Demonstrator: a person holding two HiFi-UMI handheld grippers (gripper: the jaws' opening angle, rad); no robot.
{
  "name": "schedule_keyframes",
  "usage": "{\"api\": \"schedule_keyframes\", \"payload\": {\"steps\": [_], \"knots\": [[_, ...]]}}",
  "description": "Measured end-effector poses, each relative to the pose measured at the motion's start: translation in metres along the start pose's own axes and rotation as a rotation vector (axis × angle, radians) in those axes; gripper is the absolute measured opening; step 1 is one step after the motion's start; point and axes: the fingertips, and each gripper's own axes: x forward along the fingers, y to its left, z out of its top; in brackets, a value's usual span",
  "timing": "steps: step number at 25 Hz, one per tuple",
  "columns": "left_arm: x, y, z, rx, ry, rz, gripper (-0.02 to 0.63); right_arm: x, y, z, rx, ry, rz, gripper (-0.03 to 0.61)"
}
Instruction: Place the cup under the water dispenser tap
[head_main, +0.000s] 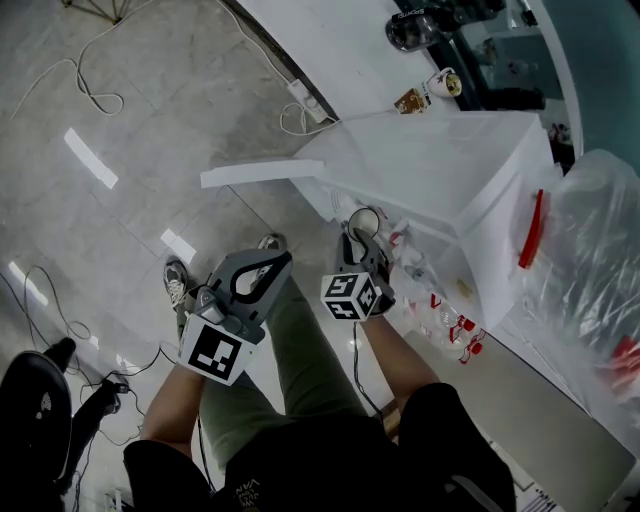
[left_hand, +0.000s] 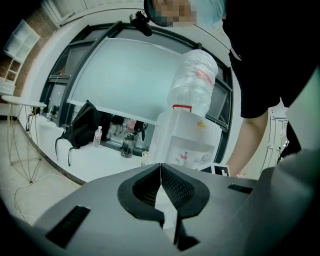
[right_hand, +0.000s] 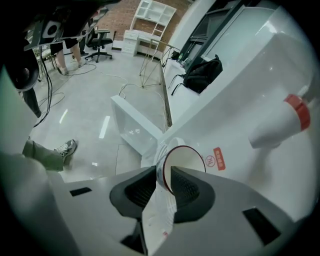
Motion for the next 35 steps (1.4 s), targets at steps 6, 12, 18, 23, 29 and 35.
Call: {"api": "schedule_keyframes", "payload": {"steps": [6, 12, 18, 23, 29, 35], "knots": [[-0.010, -0.003, 0.008, 0.018, 0.015, -0.021, 0.020, -0.022, -0.004, 0.000, 0.081, -0.017, -0.025, 0.078], [-0.021, -0.014, 0.034, 0.061, 0.018, -0.073, 0.020, -0.058, -0.008, 0.009, 0.180, -0.038, -0.058, 0.078], [-0.039, -0.032, 0.072, 0.094, 0.006, -0.108, 0.020, -0.112, -0.013, 0.022, 0.279, -0.091, -0.103, 0.077], [-0.065, -0.054, 0.105, 0.131, 0.008, -0.148, 0.020, -0.165, -0.013, 0.037, 0.375, -0.141, -0.141, 0.075], [-0.105, -0.083, 0.142, 0.166, 0.012, -0.187, 0.020, -0.237, -0.006, 0.056, 0.518, -0.230, -0.156, 0.051], [-0.145, -0.096, 0.176, 0.193, -0.017, -0.193, 0.020, -0.302, -0.001, 0.091, 0.612, -0.344, -0.181, 0.044]]}}
